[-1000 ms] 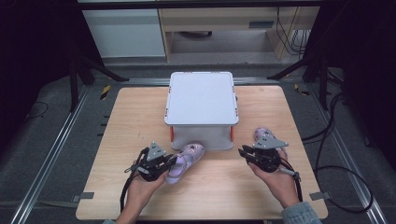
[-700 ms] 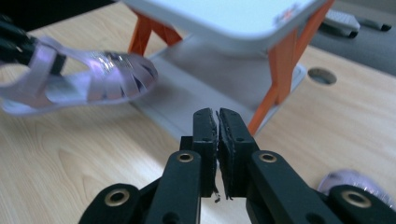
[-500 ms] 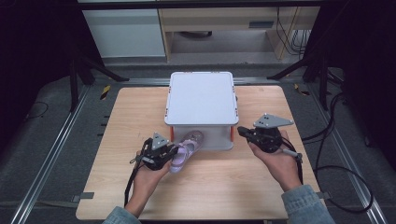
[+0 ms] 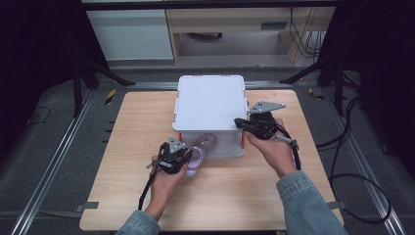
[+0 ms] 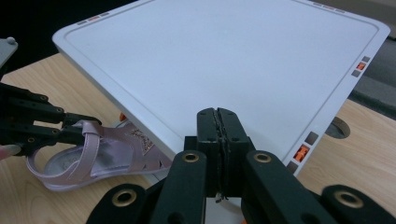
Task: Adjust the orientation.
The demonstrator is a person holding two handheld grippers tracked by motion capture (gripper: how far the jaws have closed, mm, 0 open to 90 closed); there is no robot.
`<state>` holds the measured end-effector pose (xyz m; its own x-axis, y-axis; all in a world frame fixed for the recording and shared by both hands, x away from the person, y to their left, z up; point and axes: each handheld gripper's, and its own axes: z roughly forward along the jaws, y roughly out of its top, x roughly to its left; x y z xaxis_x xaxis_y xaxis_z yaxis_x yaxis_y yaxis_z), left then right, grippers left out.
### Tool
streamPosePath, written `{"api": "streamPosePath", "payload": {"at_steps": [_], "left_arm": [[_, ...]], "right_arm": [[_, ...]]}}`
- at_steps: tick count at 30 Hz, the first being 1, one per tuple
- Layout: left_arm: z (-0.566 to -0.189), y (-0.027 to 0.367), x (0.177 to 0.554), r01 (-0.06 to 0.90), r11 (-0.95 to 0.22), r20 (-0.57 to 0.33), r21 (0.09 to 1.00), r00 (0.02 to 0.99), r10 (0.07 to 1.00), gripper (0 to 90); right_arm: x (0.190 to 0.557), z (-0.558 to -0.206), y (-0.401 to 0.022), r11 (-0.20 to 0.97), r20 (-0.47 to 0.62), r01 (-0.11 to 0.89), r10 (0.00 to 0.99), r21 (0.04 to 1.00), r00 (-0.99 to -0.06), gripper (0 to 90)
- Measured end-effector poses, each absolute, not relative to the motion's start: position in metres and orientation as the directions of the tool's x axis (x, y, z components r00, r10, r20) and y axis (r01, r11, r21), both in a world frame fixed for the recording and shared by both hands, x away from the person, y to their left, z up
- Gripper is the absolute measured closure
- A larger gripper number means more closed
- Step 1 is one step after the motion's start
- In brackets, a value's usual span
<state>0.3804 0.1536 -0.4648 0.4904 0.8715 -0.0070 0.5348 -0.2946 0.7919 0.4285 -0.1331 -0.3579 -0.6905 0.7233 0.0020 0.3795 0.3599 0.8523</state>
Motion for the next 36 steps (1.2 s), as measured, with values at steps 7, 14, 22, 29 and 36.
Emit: {"api": "streamPosePath", "payload": {"at_steps": [7, 14, 22, 29, 36], "left_arm": [[-0.470, 0.157, 0.390, 0.558, -0.236, -0.047, 0.796, 0.445, 0.894, 78.4], [-0.479, 0.155, 0.399, 0.582, -0.211, -0.069, 0.785, 0.421, 0.904, 78.3], [-0.482, 0.152, 0.404, 0.590, -0.187, -0.088, 0.786, 0.406, 0.910, 77.9], [-0.481, 0.155, 0.405, 0.573, -0.196, -0.083, 0.795, 0.425, 0.902, 69.9], [-0.470, 0.156, 0.395, 0.518, -0.234, -0.044, 0.823, 0.468, 0.882, 58.4]], "right_arm": [[0.434, -0.361, -0.130, 0.364, 0.004, 0.386, 0.724, 0.848, -0.690, 89.2], [0.435, -0.361, -0.130, 0.371, -0.002, 0.381, 0.718, 0.847, -0.696, 89.0], [0.436, -0.361, -0.130, 0.372, -0.003, 0.378, 0.716, 0.848, -0.698, 89.0], [0.436, -0.362, -0.130, 0.371, -0.003, 0.377, 0.716, 0.848, -0.698, 88.5], [0.436, -0.362, -0.130, 0.369, -0.005, 0.378, 0.720, 0.849, -0.693, 88.0]]}}
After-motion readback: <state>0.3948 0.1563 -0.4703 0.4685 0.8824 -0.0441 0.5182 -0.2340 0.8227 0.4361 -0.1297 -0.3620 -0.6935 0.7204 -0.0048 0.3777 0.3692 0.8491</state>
